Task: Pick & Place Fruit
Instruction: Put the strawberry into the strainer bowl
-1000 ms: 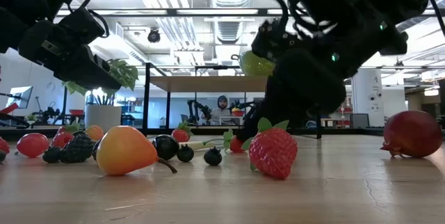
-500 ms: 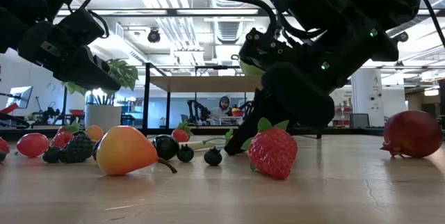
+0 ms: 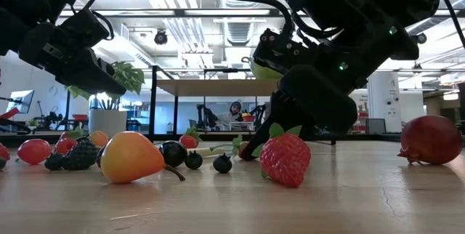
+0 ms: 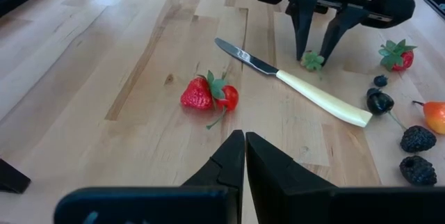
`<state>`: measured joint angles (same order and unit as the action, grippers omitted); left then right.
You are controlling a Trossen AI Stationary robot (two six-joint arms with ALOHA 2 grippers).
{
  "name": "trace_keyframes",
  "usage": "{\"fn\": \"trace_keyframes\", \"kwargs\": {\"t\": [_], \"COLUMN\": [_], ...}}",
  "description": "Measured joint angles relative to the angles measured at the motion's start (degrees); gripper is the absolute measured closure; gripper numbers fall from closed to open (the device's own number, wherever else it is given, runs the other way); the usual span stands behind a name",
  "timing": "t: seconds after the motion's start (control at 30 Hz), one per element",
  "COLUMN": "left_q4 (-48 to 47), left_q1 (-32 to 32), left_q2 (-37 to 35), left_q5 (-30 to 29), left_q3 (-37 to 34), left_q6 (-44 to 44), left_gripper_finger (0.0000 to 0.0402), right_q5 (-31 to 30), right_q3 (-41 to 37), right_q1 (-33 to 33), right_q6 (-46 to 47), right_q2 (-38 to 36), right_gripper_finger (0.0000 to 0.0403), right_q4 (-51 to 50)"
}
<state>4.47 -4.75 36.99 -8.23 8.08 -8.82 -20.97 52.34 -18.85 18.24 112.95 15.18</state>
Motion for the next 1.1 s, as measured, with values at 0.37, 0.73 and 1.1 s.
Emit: {"fn": "trace_keyframes", "kwargs": {"t": [0.37,0.73,1.1], "left_q4": [0.0,0.0,-0.4], "left_q1": [0.0,0.0,0.0], "left_q2": [0.0,0.0,0.0], "left_q5": [0.0,0.0,0.0], "left_q3": [0.0,0.0,0.0], "left_q6": [0.0,0.0,0.0], "left_gripper_finger": [0.0381,0.0381,0.0381], "right_q5": [0.0,-0.2,-3.6], "right_q3": [0.0,-0.2,-0.1], "right_q1": [0.0,0.1,3.5], "right_q6": [0.1,-0.7,-8.3], "right_q2": [0.0,-4.4,-22.9], "right_gripper_finger": [0.0280,0.0285,0.0294], "right_q4": [0.0,-4.7,-17.7]}}
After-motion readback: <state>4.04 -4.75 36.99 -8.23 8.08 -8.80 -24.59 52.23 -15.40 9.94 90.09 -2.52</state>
